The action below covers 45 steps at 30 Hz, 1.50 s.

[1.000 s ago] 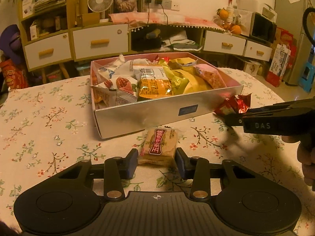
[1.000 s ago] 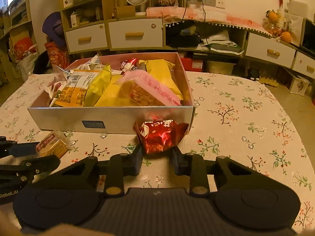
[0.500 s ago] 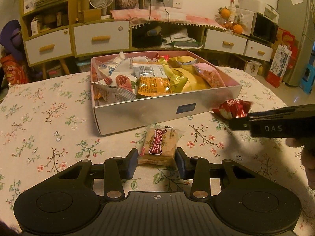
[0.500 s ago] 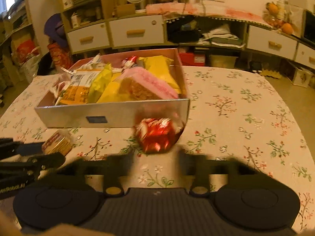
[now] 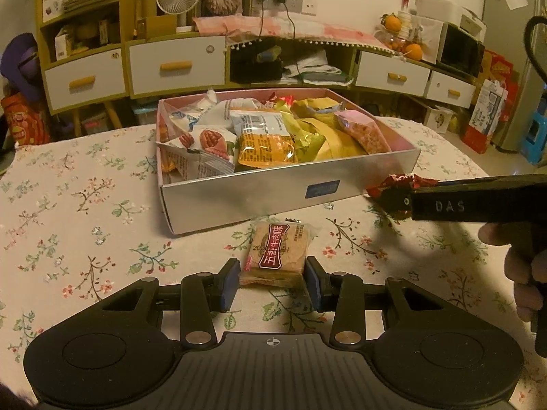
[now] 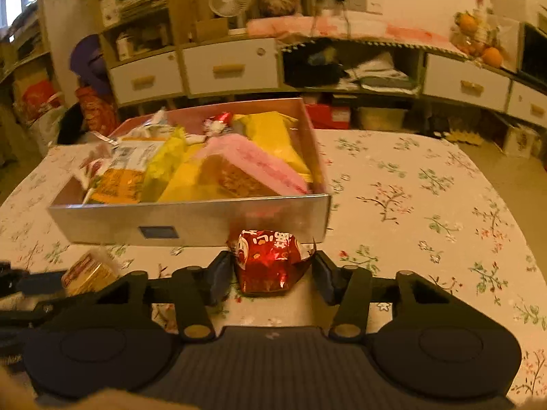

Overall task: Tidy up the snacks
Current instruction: 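Carry the cake packet and red foil packet into the pink box and open both tools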

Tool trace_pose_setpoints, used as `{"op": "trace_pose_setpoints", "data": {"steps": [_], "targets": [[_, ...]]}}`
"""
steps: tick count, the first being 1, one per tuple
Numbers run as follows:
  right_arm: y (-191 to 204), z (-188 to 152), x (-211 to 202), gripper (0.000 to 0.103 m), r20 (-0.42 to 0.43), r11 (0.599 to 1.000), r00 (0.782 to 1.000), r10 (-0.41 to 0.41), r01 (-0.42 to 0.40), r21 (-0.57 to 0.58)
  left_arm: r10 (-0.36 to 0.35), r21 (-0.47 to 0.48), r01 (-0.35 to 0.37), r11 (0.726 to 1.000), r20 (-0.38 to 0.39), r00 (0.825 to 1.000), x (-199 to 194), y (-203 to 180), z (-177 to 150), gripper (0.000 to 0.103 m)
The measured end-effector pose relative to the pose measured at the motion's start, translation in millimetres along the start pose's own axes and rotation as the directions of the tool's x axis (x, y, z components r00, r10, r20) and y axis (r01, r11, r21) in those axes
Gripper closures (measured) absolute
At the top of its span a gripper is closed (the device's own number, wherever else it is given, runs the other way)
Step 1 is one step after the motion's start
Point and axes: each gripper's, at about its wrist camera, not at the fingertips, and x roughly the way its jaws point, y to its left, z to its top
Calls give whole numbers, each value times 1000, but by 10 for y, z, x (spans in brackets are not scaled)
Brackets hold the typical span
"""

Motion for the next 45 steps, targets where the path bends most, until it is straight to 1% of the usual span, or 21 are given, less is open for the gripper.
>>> {"op": "trace_pose_setpoints", "data": {"steps": [3, 16, 19, 24, 27, 31, 33, 38, 40, 45], "targets": [[36, -5, -45, 58, 2, 1000, 1000, 10, -10, -27, -7, 0, 7, 1000, 2, 1000, -9, -7, 20, 65], [57, 56, -290, 58, 23, 997, 997, 73, -73, -14, -34, 28, 32, 999, 50, 998, -239, -69, 116, 65], [81, 106, -365, 58, 42, 996, 995, 88, -88, -11, -38, 28, 36, 999, 59, 998, -296, -59, 148, 65], [104, 278, -409, 58, 88, 995, 991, 97, -97, -12, -20, 8, 20, 1000, 75, 997, -347, 2, 293, 65], [122, 422, -362, 58, 102, 995, 989, 104, -103, -14, -6, 10, 5, 1000, 82, 997, -335, 34, 427, 65], [190, 664, -253, 57, 115, 993, 987, 110, -105, -51, 43, 27, -45, 999, 78, 996, -232, 73, 660, 65], [206, 769, -180, 57, 121, 993, 987, 108, -102, -60, 68, 18, -69, 997, 67, 995, -138, 113, 796, 65], [214, 942, 53, 56, 115, 994, 988, 103, -97, -58, 92, 16, -93, 996, 56, 994, 77, 203, 1013, 65], [213, 953, 122, 56, 108, 994, 989, 101, -95, -55, 94, 14, -95, 995, 53, 994, 145, 229, 1050, 65], [222, 972, 260, 55, 91, 995, 991, 95, -91, -50, 63, 25, -64, 998, 50, 997, 287, 254, 1152, 65]]}}
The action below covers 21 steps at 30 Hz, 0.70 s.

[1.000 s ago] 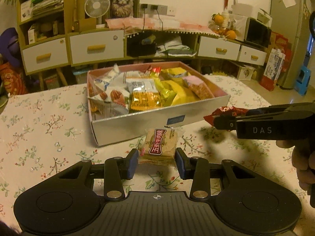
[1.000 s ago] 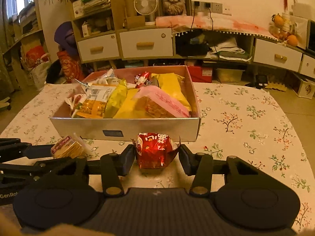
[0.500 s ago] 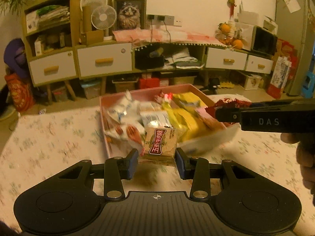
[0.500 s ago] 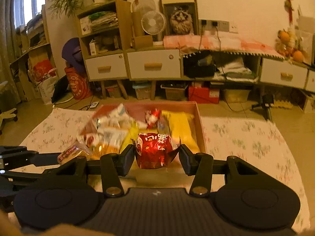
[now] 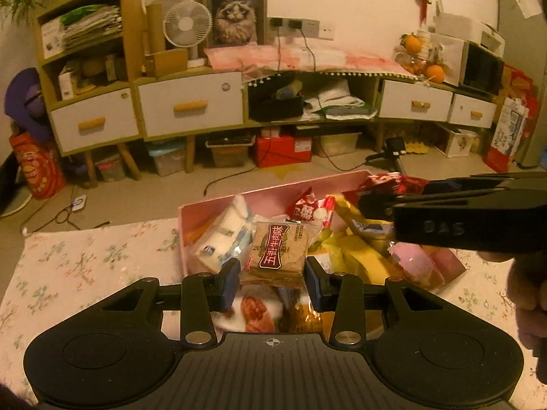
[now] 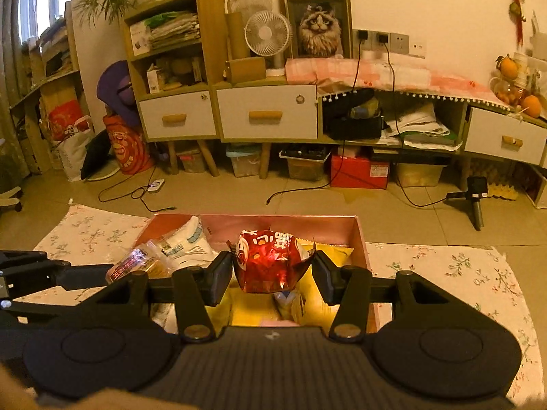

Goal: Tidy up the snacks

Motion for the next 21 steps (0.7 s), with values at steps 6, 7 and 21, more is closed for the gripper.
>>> {"op": "trace_pose_setpoints", "data": {"steps": [6, 7, 21], "targets": [[-46, 32, 78, 55, -6, 999, 1000, 0, 0, 40, -23, 28, 23, 999, -5, 1000, 127, -70, 44, 65], [-53, 41, 86, 54, -8, 999, 1000, 4, -4, 44, -22, 29, 22, 999, -5, 1000, 139, -73, 46, 65], [-106, 59, -184, 19, 7, 996, 1000, -14, 14, 86, -13, 49, 12, 999, 20, 1000, -95, -230, -61, 16]]}}
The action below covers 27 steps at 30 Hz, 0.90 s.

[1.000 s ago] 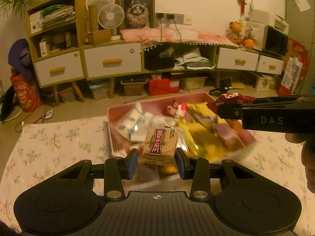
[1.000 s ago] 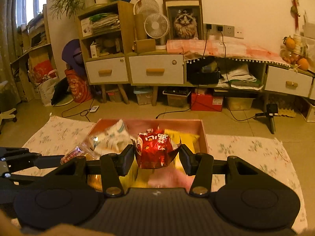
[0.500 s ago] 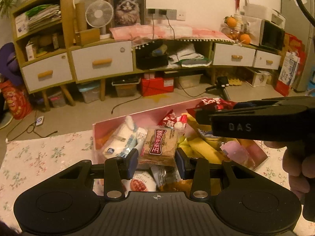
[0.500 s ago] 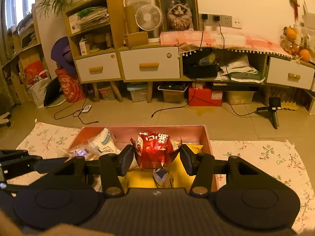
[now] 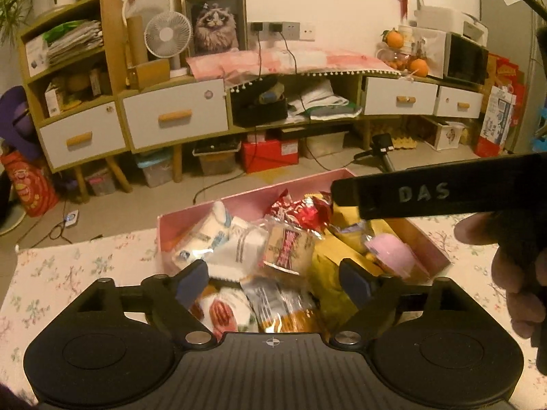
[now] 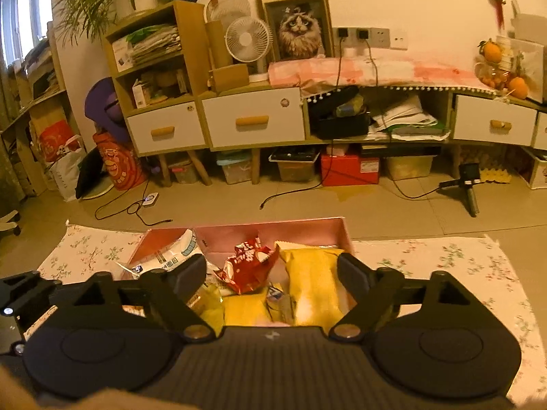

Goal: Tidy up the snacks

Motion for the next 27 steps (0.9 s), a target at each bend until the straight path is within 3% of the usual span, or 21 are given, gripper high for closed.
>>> {"op": "trace_pose_setpoints", "data": {"steps": [10, 18, 22, 27], "targets": [[-68, -287, -444, 8, -53, 998, 997, -63, 64, 21, 24, -76, -33, 997, -110, 994, -437, -62, -365, 9], [103, -484, -829, 2, -117, 993, 986, -115, 112, -27, 39, -99, -57, 993, -172, 984, -906, -177, -644, 7], [254, -542, -999, 0, -149, 985, 977, -155, 142, -95, 57, -118, -81, 990, -196, 979, -1130, -207, -666, 4], [294, -613, -1147, 0, -210, 981, 959, -192, 180, -78, 88, -142, -121, 982, -220, 972, -1415, -203, -720, 3]]}}
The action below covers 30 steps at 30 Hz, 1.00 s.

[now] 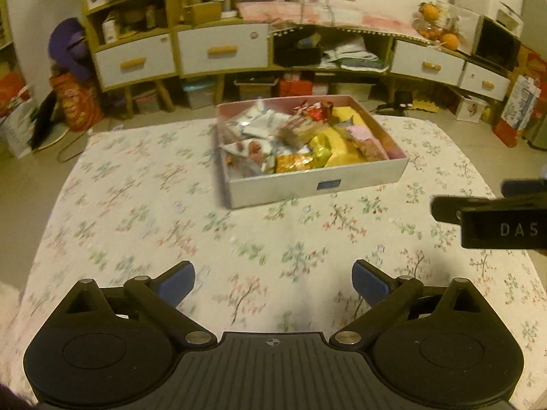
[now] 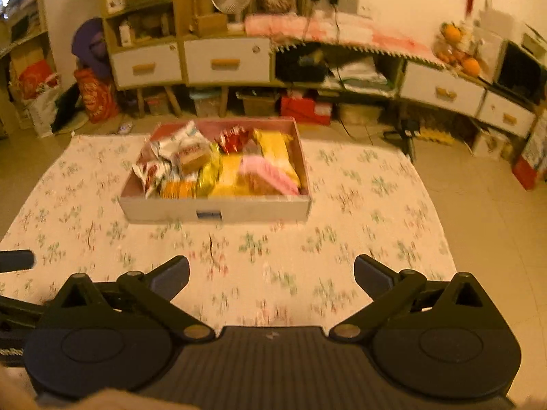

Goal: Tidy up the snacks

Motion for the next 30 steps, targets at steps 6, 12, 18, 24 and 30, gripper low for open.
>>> {"op": "trace_pose_setpoints", "data": {"steps": [6, 12, 18, 24, 30], "targets": [[-12, -119, -92, 0, -29, 998, 999, 29, -27, 61, 27, 2, -27, 1000, 7, 1000, -202, -2, -149, 1], [44, -145, -111, 0, -27, 997, 999, 39, -37, 63, 72, 8, -72, 997, 25, 997, -291, -6, -149, 1], [51, -167, -123, 0, -25, 998, 999, 34, -33, 55, 93, -50, -92, 995, 14, 996, -293, 126, -107, 1], [80, -187, -118, 0, -31, 999, 999, 34, -33, 43, 86, -85, -86, 993, -3, 996, -263, 202, -105, 1], [134, -204, -137, 0, -34, 999, 999, 39, -38, 26, 80, -95, -81, 992, -12, 997, -260, 202, -113, 1]]}}
